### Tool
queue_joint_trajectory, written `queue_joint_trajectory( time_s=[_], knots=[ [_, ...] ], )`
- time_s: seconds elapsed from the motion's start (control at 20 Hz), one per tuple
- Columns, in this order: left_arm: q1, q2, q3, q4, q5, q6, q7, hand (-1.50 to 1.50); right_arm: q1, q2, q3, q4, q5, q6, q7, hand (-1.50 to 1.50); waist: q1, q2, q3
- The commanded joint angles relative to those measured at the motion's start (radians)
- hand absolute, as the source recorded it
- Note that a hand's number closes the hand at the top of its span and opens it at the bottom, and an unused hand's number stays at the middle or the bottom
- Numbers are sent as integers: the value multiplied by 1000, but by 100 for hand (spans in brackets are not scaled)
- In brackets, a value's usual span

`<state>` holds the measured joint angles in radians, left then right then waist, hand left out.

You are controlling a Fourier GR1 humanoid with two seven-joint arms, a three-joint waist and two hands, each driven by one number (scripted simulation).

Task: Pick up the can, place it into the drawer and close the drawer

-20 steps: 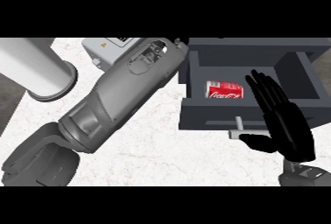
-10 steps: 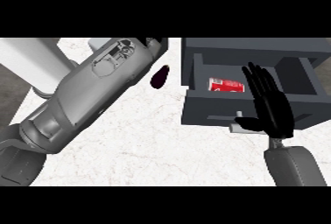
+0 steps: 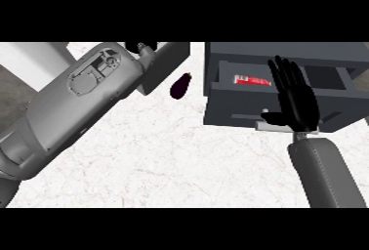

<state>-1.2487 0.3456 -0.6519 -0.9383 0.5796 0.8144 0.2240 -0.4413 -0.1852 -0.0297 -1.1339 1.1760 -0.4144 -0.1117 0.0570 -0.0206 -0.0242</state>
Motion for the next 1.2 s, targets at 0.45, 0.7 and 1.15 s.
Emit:
queue_joint_trajectory(
  time_s=[0.45,0.7,1.15],
  knots=[
    [161,130,31,-178,-19,-54,25,-150,-330,65,-108,482,55,-228,40,-150,20,36,26],
    [244,155,28,-264,-38,-47,42,-150,-433,33,-152,652,59,-320,8,-150,15,38,26],
    [332,191,27,-369,-65,-51,34,-150,-617,-11,-197,813,70,-335,57,-150,51,50,26]
  ],
)
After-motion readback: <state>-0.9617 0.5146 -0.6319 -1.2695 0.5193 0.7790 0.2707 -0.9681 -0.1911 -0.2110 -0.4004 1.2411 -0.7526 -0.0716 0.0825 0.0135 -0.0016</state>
